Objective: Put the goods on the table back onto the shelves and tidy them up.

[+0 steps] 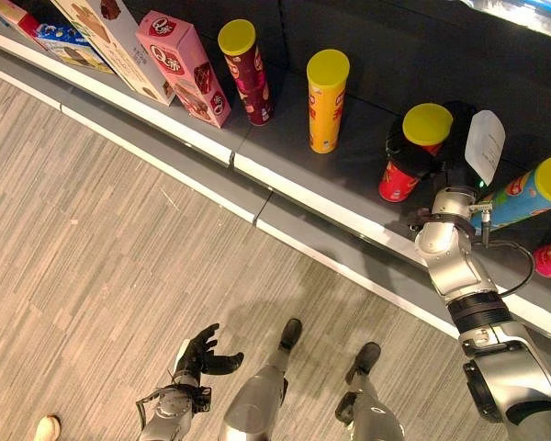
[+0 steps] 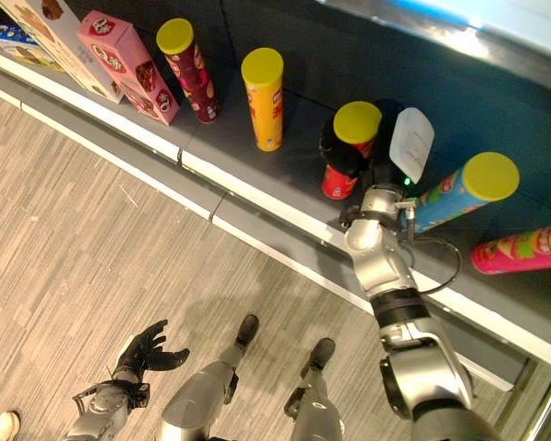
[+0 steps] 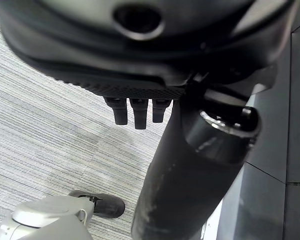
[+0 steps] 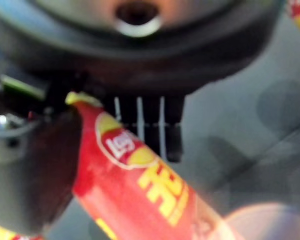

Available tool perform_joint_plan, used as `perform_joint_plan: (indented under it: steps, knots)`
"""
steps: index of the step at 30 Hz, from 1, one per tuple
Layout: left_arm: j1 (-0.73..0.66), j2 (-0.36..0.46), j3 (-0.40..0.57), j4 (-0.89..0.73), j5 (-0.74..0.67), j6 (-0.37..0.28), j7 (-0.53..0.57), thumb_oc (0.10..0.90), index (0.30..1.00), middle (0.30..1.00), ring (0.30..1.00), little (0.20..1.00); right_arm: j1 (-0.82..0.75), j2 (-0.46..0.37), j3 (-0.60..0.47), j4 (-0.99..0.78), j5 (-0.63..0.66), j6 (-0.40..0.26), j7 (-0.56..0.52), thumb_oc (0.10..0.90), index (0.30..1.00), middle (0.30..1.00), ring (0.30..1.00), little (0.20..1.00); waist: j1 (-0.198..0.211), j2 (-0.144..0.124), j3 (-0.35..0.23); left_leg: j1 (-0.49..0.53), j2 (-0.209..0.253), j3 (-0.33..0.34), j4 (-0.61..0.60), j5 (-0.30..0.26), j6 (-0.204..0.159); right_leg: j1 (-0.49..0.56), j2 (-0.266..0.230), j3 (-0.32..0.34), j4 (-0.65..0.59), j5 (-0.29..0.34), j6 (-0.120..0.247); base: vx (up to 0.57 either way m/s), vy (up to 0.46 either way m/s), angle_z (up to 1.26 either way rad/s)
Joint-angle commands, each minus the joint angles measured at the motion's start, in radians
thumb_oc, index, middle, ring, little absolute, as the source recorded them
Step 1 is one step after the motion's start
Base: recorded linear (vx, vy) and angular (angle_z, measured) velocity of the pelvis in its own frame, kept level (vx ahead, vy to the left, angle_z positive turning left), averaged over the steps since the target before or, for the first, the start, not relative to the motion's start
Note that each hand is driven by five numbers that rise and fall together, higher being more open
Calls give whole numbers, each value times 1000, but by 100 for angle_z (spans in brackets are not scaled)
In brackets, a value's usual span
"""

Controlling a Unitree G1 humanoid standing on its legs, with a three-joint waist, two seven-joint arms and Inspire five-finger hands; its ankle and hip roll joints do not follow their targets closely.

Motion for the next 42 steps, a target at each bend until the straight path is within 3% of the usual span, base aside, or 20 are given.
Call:
perform_joint_plan:
  steps: [1,2,3,14,15,24,26,30,31,42]
  knots:
    - [-16,45,-57,20,-2,-59,36,800,900,900,900,900,-138,-38,18,-15,-13,-59,-71,591,587,587,587,587,-6,0,-53,-18,5,57,-13,-19,-14,44,-94,-1,94,-102,111,0,0,0]
    - [-17,45,-57,22,0,-59,37,800,900,900,900,900,-137,-37,18,-17,-13,-59,-72,747,820,820,820,820,-7,0,-54,-18,5,57,-13,-20,-14,44,-94,-1,93,-101,112,0,0,0]
    - [-16,44,-57,24,-1,-58,37,800,900,900,900,900,-134,-35,17,-19,-14,-59,-72,800,900,900,900,900,-9,-2,-55,-18,4,59,-13,-20,-14,44,-94,0,93,-101,112,0,0,0]
    - [-19,44,-59,30,1,-57,39,800,900,900,900,900,-134,-30,21,-14,-8,-60,-72,800,900,900,900,900,-12,-6,-57,-16,4,63,-13,-20,-15,46,-93,3,90,-99,112,0,0,0]
    - [-27,37,-58,46,0,-53,42,800,900,900,900,900,-123,-9,29,-14,5,-64,-64,800,900,900,900,900,-17,-18,-63,-10,9,68,-13,-24,-15,48,-91,5,91,-98,110,0,0,0]
    - [-36,34,-50,83,11,-43,36,800,900,900,900,900,-114,-18,25,-63,13,-77,-52,800,900,900,900,900,-23,-37,-77,1,15,76,-13,-28,-18,62,-86,6,77,-93,111,0,0,0]
    - [-43,25,-30,128,16,-31,37,800,900,900,900,900,-88,-33,13,-162,7,-96,-35,800,900,900,900,900,-37,-58,-95,12,21,91,-13,-36,-24,77,-79,13,58,-87,110,0,0,0]
    - [-48,17,-14,154,20,-21,36,800,900,900,900,900,-50,-23,5,-245,11,-110,-5,800,900,900,900,900,-50,-75,-115,14,24,105,-13,-35,-24,81,-75,19,41,-73,110,12,6,-5]
    - [-47,3,13,194,30,-6,34,800,900,900,900,900,22,15,-4,-354,43,-147,45,800,900,900,900,900,-73,-100,-139,34,33,133,-13,-44,-23,96,-65,41,21,-63,111,39,13,-8]
    - [-46,3,13,194,30,-6,33,800,900,900,900,900,25,15,-5,-357,43,-146,46,800,900,900,900,900,-72,-101,-139,35,33,134,-13,-45,-23,97,-65,42,20,-62,111,4,1,-9]
